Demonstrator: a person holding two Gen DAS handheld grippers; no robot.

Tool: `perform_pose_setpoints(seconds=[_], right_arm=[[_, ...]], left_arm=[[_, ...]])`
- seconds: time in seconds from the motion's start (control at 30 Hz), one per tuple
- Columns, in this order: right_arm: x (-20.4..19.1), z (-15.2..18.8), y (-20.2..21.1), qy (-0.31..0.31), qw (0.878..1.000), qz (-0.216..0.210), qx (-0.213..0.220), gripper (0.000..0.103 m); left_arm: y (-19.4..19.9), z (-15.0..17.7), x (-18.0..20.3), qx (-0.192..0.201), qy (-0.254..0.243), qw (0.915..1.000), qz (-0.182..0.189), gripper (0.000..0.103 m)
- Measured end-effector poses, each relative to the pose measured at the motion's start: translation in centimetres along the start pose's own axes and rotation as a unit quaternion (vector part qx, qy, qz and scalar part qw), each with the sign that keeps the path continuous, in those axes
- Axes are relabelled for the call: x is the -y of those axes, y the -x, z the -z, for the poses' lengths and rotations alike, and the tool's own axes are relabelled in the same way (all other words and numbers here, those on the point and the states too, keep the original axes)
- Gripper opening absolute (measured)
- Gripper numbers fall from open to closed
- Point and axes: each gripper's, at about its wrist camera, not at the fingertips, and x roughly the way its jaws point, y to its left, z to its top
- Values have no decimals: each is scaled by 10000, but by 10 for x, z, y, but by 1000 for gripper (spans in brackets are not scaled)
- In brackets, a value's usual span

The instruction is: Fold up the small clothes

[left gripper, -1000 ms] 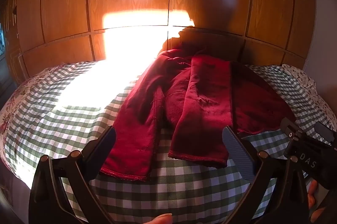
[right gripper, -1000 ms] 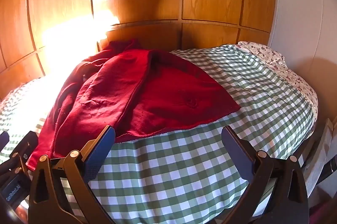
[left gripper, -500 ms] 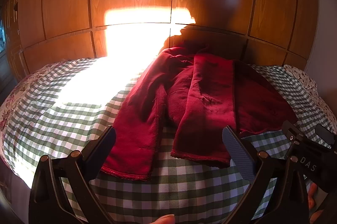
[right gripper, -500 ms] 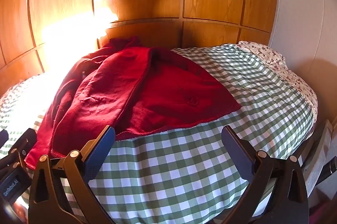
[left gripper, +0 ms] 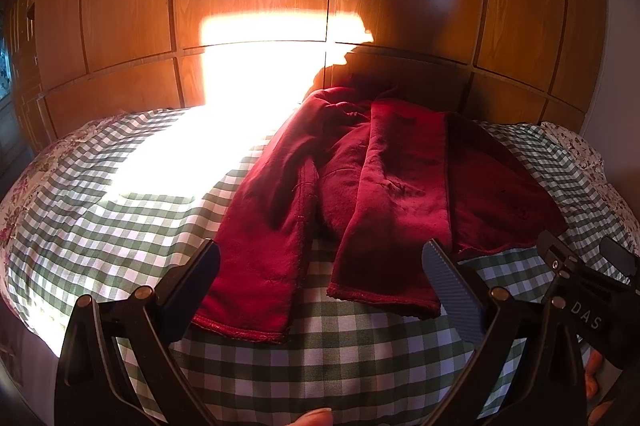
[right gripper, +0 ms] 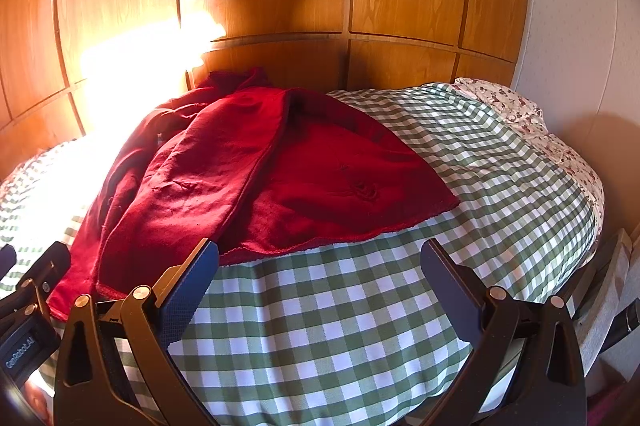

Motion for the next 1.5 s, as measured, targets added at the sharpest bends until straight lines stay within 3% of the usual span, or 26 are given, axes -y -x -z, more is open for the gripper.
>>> perform_pose_setpoints(seconds=[1.07, 1.3, 1.37, 1.43, 1.5], right_arm=[[-2, -1, -1, 4, 10000, -22, -29, 100], [6, 0, -16, -164, 9969, -648, -426, 100], [7, 1, -19, -170, 9949, -862, -487, 92], [5, 3, -23, -185, 9909, -1177, -632, 76], [1, 3, -30, -228, 9809, -1724, -869, 70]], left_arm=[[2, -2, -4, -2, 43, 10000, -25, 101], [-16, -5, -25, -337, 220, 9991, -144, 101], [-23, -4, -37, -479, 371, 9980, -205, 100], [-28, -1, -47, -513, 514, 9970, -271, 100], [-32, 0, -55, -527, 595, 9964, -309, 100]])
